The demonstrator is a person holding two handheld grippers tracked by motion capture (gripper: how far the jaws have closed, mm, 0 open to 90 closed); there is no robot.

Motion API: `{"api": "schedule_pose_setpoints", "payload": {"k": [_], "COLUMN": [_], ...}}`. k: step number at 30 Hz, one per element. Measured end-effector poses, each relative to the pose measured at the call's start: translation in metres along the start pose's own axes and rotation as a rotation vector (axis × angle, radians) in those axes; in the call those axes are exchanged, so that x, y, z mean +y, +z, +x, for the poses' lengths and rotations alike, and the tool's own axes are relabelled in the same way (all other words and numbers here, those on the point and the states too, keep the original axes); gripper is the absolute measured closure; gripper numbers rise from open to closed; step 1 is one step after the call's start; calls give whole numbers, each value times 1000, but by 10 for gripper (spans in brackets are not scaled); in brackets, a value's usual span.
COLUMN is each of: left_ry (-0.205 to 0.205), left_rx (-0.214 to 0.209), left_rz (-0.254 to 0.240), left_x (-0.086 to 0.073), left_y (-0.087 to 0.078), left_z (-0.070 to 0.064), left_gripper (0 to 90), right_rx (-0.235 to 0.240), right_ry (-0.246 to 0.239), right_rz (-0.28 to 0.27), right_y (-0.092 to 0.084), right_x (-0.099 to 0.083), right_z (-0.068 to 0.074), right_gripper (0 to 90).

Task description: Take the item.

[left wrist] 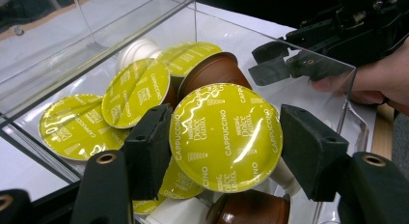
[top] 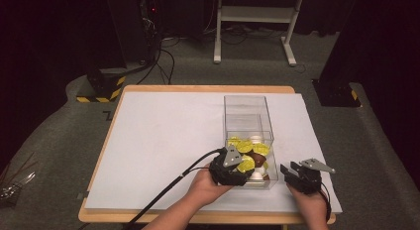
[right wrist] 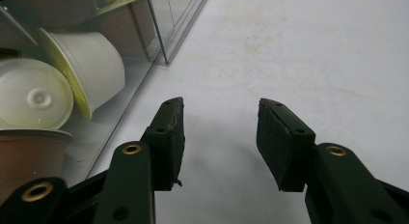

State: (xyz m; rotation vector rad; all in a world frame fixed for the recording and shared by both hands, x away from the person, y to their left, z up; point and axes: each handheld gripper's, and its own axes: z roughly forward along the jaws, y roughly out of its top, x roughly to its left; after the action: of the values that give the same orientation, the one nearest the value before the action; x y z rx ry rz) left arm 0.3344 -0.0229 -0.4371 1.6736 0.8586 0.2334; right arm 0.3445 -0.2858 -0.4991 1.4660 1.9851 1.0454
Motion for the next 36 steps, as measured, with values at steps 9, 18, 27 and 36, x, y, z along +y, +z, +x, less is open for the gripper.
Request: {"api": "schedule_pose_setpoints", "payload": {"k": [9, 18, 27, 36], "left_ry": [-25, -20, -14, -28], "left_rx": [-11, -15, -12, 2], "left_rz": [-51, -88, -116, -137], "left_x": [6, 11, 17, 22], "left_y": [-5, -11, -19, -24], "left_z": [1, 1, 3, 9], "left_gripper": [380, 380, 381, 381], "right_rx": [-1, 0, -5, -8], "right_ry": [-1, -10, -15, -18], "right_rz": [0, 4, 10, 13], "right_y": [0, 0, 1, 2], "right_x": [0, 0, 0, 1], "right_z": [0, 1, 2, 2], "right_gripper": [529, 529, 529, 529]}}
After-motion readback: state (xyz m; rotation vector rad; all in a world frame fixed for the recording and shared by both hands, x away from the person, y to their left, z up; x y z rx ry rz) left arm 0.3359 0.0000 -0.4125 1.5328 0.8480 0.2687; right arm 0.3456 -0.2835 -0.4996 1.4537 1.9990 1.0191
